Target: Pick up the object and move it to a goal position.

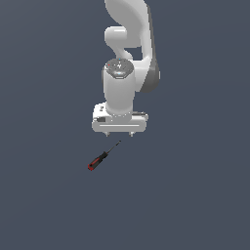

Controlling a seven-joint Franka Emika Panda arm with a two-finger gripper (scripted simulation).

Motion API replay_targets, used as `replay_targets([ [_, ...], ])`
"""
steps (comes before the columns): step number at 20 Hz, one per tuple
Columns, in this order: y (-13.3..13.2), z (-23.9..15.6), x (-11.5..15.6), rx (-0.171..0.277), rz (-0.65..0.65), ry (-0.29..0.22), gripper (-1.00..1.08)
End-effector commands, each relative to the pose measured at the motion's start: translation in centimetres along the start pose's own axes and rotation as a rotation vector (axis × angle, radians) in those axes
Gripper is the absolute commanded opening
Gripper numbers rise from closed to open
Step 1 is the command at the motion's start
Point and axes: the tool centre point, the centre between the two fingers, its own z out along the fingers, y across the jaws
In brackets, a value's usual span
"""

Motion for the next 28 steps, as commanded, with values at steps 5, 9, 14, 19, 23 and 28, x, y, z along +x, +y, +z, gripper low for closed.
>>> replay_targets([
  [5, -0.5, -0.6, 0.3, -0.002, -0.024, 0.012, 1.00],
  [9, -1.5, -1.8, 0.8, -0.007, -0.070, 0.034, 1.00],
  [14, -1.5, -1.7, 0.8, -0.007, -0.067, 0.034, 1.00],
  [19, -1.0, -1.0, 1.0, -0.001, -0.016, 0.031, 1.00],
  [23, -0.3, 0.2, 1.2, 0.008, 0.059, 0.026, 1.00],
  [28, 1.1, 2.2, 1.4, 0.020, 0.196, 0.017, 1.00],
])
